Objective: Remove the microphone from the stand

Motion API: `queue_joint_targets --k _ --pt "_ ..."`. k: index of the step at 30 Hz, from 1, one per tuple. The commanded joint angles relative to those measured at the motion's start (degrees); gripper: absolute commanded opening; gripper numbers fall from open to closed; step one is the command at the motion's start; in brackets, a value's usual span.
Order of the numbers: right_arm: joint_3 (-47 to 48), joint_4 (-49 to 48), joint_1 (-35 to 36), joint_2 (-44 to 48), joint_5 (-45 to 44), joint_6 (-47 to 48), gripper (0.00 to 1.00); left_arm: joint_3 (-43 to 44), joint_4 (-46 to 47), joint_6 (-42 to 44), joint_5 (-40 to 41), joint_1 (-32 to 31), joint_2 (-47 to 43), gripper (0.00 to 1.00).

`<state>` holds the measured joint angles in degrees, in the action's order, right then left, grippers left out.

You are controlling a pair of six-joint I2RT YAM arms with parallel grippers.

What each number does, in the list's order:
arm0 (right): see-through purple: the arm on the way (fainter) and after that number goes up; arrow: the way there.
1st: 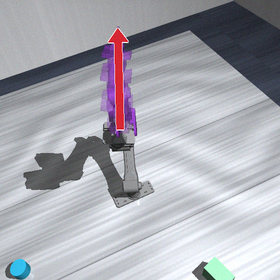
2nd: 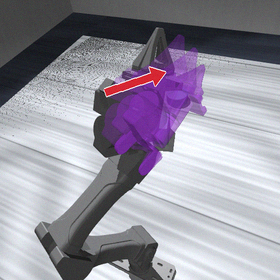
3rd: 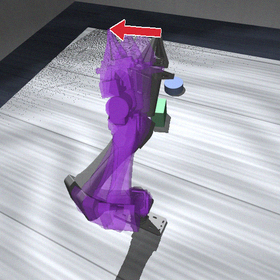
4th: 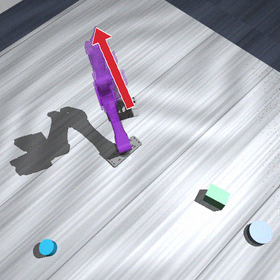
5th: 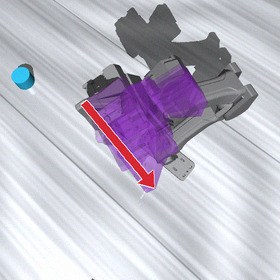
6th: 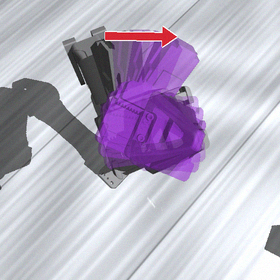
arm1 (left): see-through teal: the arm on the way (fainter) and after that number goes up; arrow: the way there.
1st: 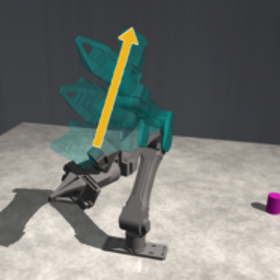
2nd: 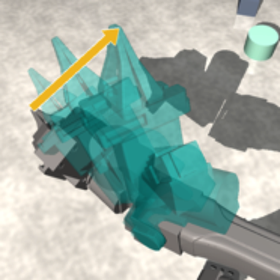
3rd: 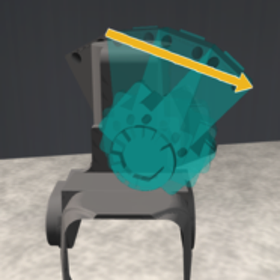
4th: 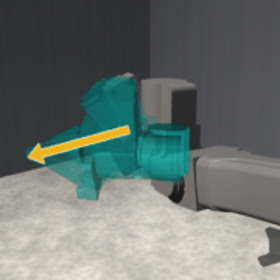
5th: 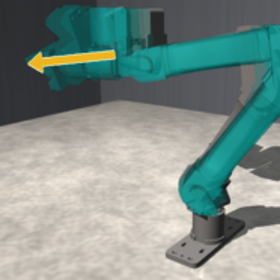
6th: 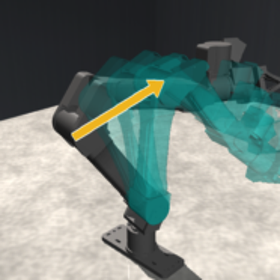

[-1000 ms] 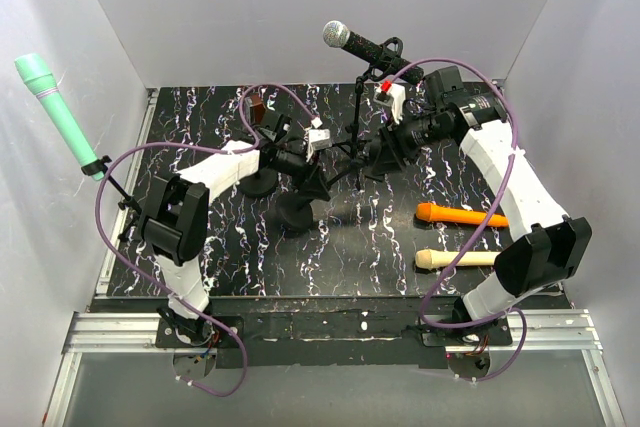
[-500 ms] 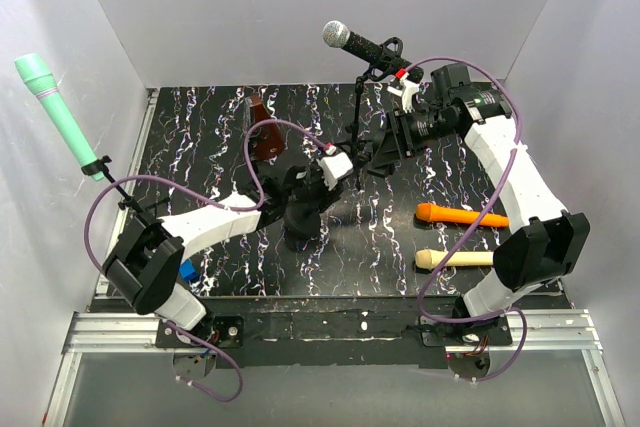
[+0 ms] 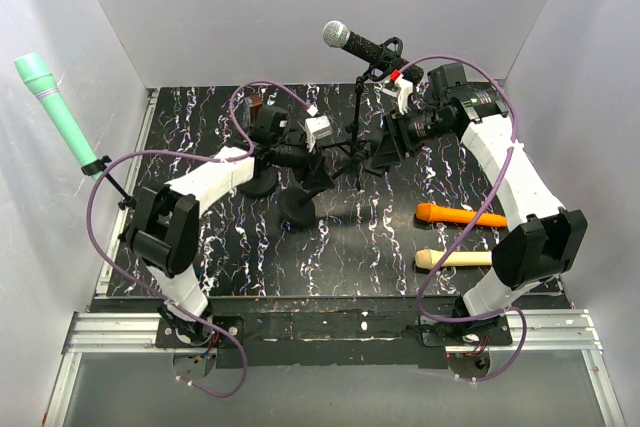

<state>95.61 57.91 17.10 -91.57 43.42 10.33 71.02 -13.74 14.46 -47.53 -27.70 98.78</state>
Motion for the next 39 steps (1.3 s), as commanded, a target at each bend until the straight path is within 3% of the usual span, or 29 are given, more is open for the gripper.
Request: queue_joint_targets --k 1,7,9,11,12,14,16,17,18,21,23,24,26,34,39 --pt "2.5 -0.6 0.2 0.6 3.6 0.5 0.01 6.4 -13.0 10.0 -13.8 0.3 2.5 0.55" --pt "3.2 -0.8 0.2 0.4 2.7 0.4 0.01 14.6 -28.9 23.6 -16.7 0.4 9.3 0.35" --pt "3.2 -0.9 0.1 0.7 2.6 -0.1 0.01 13.8 -28.2 24.2 -15.8 0.3 9.1 0.20" --pt "3.2 -1.3 0.2 0.8 2.4 -2.0 0.01 10.4 -20.9 20.0 -12.6 -0.2 7.0 0.07" --pt "3.3 -1.6 0.2 1.0 2.2 -3.6 0.01 6.9 -14.9 16.8 -9.4 -0.9 5.0 0.00" --pt "3.4 -2.4 0.1 1.2 1.4 -7.9 0.01 -2.7 3.6 7.2 4.6 -3.5 -1.3 0.00" --pt "3.2 -3.3 0.1 1.8 1.6 -13.4 0.01 -13.5 27.1 1.4 37.1 -9.9 -8.7 0.00" --pt "3.0 -3.5 0.3 2.0 1.6 -16.0 0.01 -16.2 33.6 1.1 46.6 -13.7 -10.0 0.00" --pt "3.0 -3.6 0.6 2.2 1.4 -17.4 0.01 -15.4 34.2 0.7 50.1 -15.0 -9.8 0.00" --pt "4.1 -2.9 2.5 3.1 -1.7 -15.0 0.01 -9.1 25.7 -7.1 49.2 -15.5 -5.9 0.00" --pt "6.1 -1.5 3.4 3.1 -4.0 -12.4 0.01 -7.9 24.3 -10.5 47.5 -15.5 -4.8 0.20" --pt "7.5 -0.8 3.7 3.1 -5.2 -11.5 0.01 -8.4 25.0 -10.2 44.2 -15.5 -5.2 0.34" --pt "9.8 1.0 4.3 2.9 -7.9 -8.9 0.01 -8.4 24.7 -9.6 40.7 -15.5 -5.7 0.46" --pt "12.5 3.3 7.5 3.6 -16.8 -0.2 0.01 -10.5 21.1 -5.1 33.7 -15.4 -10.4 0.72" --pt "14.7 4.9 13.5 3.8 -21.2 5.2 0.01 -10.0 14.1 -2.0 32.8 -14.2 -14.7 0.74"
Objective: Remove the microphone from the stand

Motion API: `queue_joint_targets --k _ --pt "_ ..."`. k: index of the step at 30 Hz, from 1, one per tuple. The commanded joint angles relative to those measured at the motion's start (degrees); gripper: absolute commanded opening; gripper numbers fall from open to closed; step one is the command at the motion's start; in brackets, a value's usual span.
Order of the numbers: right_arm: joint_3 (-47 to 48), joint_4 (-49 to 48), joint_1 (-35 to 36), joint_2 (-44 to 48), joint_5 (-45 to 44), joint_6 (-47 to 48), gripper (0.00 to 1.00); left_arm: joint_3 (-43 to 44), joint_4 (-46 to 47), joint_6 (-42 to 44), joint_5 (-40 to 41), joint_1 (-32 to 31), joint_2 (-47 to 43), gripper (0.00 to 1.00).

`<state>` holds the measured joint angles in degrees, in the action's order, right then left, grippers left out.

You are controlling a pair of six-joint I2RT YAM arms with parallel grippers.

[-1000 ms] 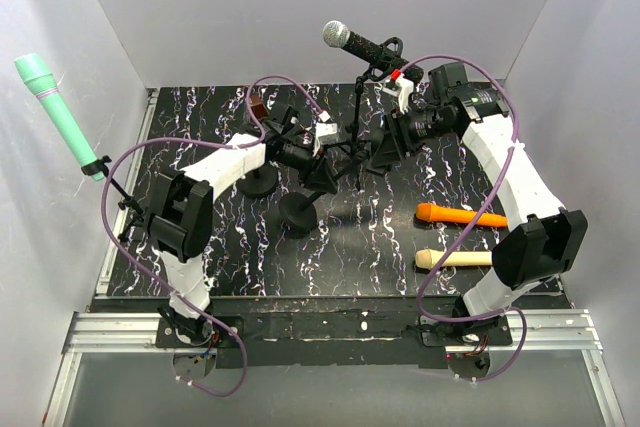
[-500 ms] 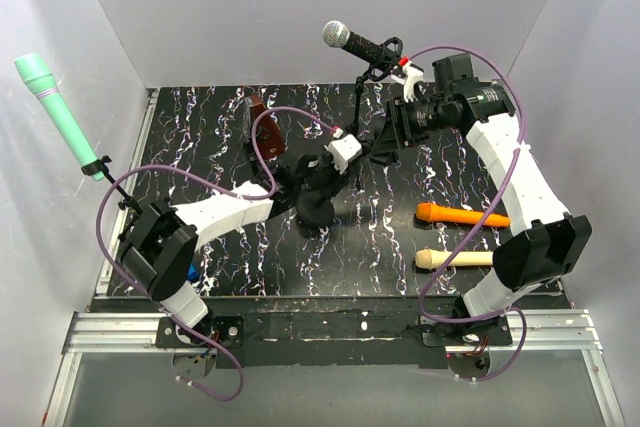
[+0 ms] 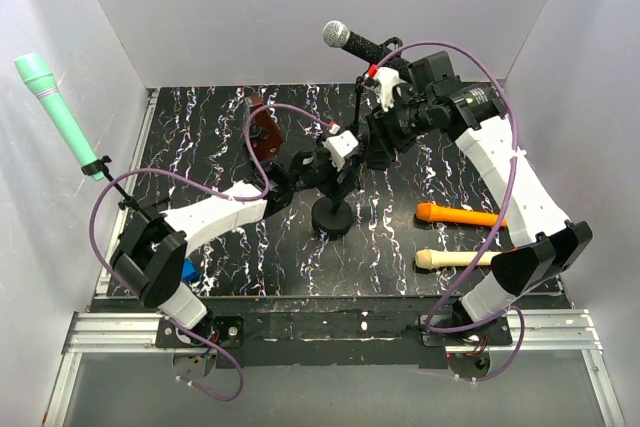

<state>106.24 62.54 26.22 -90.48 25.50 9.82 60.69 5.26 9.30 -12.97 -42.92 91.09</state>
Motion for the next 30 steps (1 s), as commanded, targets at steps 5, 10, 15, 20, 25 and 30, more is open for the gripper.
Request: queue_joint_targets --k 5,10,15,20,25,30 --pt "3.8 3.6 10.2 2.5 -6.9 12.2 0.01 -2.5 -12.2 5.7 -2.1 3.5 -13.6 0.74" --pt "3.3 6.8 13.2 1.0 -8.1 15.0 0.01 -6.5 -17.0 5.3 -1.5 4.5 -19.8 0.74" --pt "3.1 8.6 13.7 -1.7 -7.9 15.0 0.01 -8.9 -16.3 2.2 -1.7 5.0 -22.4 0.73" --pt "1.3 8.9 14.1 -3.3 -7.2 14.2 0.01 -10.3 -7.9 3.8 -7.8 5.7 -22.5 0.69" --pt "0.0 9.3 14.2 -5.1 -7.4 13.4 0.01 -10.1 -2.0 7.7 -15.9 7.5 -20.6 0.65" --pt "0.8 9.5 14.3 -7.6 -7.1 12.1 0.01 -10.5 2.6 5.8 -19.0 7.8 -19.5 0.53"
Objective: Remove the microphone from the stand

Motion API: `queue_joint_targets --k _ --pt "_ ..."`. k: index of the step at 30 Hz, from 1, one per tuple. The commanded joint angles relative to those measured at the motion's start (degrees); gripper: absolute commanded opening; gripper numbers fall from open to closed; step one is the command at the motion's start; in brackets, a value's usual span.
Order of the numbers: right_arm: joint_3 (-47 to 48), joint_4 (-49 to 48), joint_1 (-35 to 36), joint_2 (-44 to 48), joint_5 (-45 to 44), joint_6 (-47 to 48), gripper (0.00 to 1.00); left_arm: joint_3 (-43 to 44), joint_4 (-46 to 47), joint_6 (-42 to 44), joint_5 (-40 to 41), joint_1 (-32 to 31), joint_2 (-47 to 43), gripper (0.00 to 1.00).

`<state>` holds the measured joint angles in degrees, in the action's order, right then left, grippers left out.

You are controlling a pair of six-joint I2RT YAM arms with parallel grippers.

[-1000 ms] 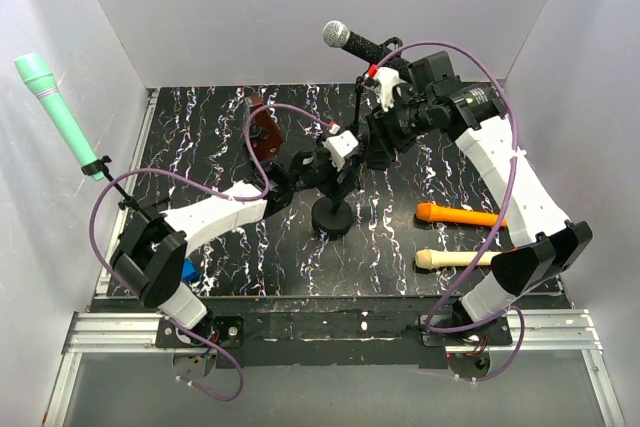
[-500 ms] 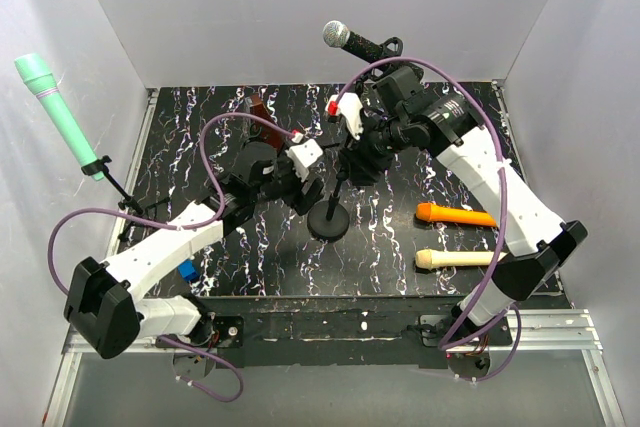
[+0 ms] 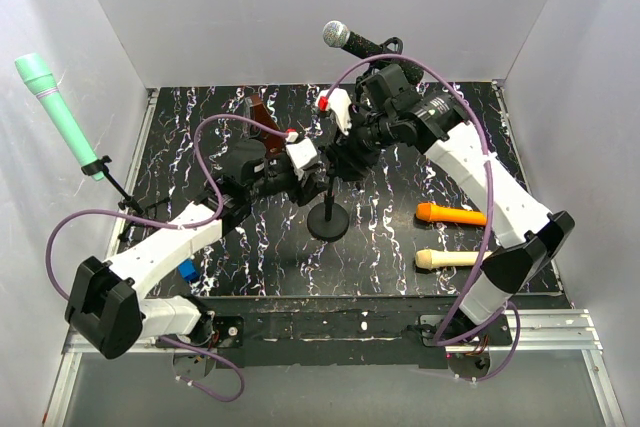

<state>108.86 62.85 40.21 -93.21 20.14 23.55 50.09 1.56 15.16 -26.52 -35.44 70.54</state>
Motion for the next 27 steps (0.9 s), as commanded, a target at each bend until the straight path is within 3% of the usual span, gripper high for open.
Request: queue_joint_targets --k 1,11,16,17,21,23,27 --pt "-1.5 9.5 0.5 -5.3 -1.5 -1.8 0.01 -0.2 7.6 -0.5 -5.9 0.4 1.6 0.51" --pt "7.1 18.1 1.7 -13.0 -1.8 0.4 0.01 -3.1 11.0 -2.4 -7.8 0.9 2.0 0.37" --pt "6.2 19.2 2.3 -15.2 -2.9 0.9 0.01 -5.6 10.9 -2.2 -6.6 0.9 0.2 0.36" --pt "5.8 19.2 2.4 -15.4 -3.3 0.9 0.01 -6.0 10.2 -2.2 -6.0 0.9 -0.3 0.38" --pt "4.9 18.9 2.4 -16.3 -3.6 0.8 0.01 -7.4 2.9 -2.7 -0.9 0.9 -4.4 0.69" --pt "4.6 18.5 2.4 -16.8 -4.3 0.7 0.01 -7.6 -4.2 -2.5 1.2 1.0 -6.9 0.75" --pt "4.7 16.1 2.4 -17.7 -5.5 -1.0 0.01 -9.4 -10.5 -3.0 2.9 1.0 -13.9 0.76"
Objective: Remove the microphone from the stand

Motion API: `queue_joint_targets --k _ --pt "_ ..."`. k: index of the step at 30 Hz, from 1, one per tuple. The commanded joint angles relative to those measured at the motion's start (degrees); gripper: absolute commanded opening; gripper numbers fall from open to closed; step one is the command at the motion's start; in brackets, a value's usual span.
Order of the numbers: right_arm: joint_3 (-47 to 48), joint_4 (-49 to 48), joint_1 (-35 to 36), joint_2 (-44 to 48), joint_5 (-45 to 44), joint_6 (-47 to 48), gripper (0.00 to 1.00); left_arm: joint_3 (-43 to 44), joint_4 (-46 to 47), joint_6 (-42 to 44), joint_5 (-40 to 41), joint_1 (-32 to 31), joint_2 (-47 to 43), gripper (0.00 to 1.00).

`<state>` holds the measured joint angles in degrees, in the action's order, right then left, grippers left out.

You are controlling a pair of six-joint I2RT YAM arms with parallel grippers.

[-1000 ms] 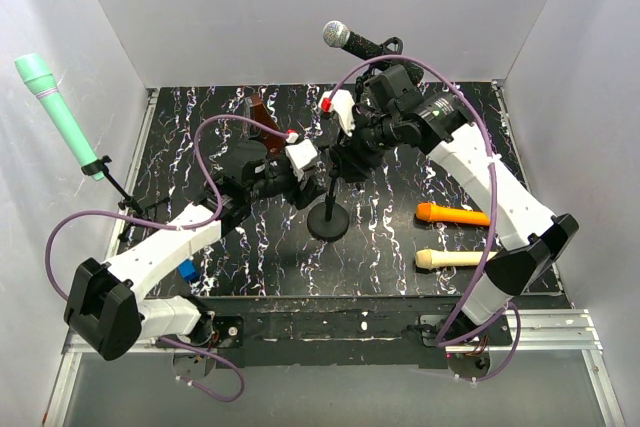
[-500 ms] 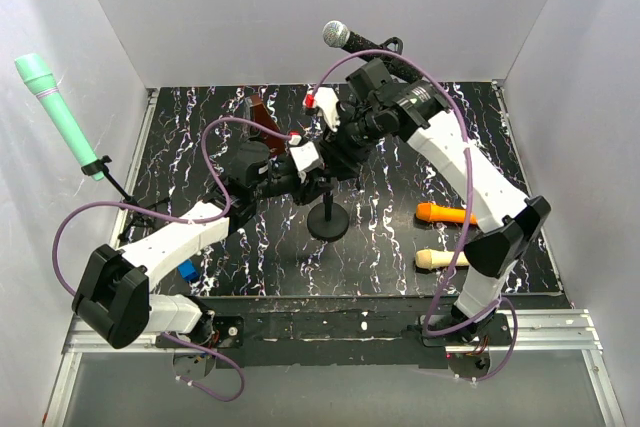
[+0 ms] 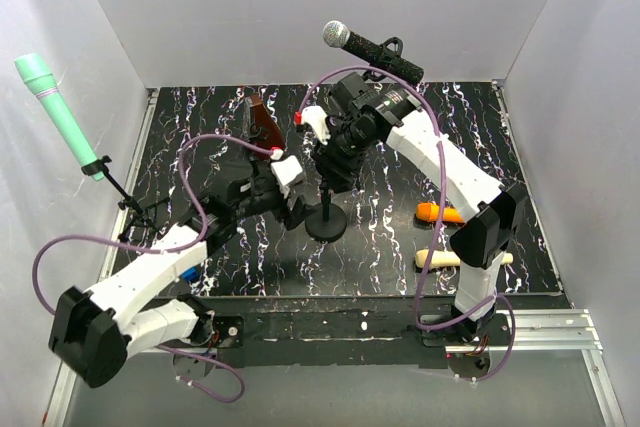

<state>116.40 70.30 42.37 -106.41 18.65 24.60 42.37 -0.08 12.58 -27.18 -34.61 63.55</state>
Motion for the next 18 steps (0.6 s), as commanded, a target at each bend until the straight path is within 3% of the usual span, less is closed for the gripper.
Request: queue_joint_targets --k 1,9,18 --pt "-2.9 7.8 0.3 -4.9 -3.9 -2.3 0.01 -1.9 -10.0 -0.6 4.5 0.2 -8.5 0.76" --pt "7.2 2.0 0.1 -9.2 -7.0 -5.5 0.01 2.3 -18.3 3.0 10.2 0.3 -11.7 0.76" --pt "12.4 -9.4 -0.2 -10.6 -7.4 -8.6 0.01 5.4 -19.4 4.6 12.0 3.8 -9.7 0.76"
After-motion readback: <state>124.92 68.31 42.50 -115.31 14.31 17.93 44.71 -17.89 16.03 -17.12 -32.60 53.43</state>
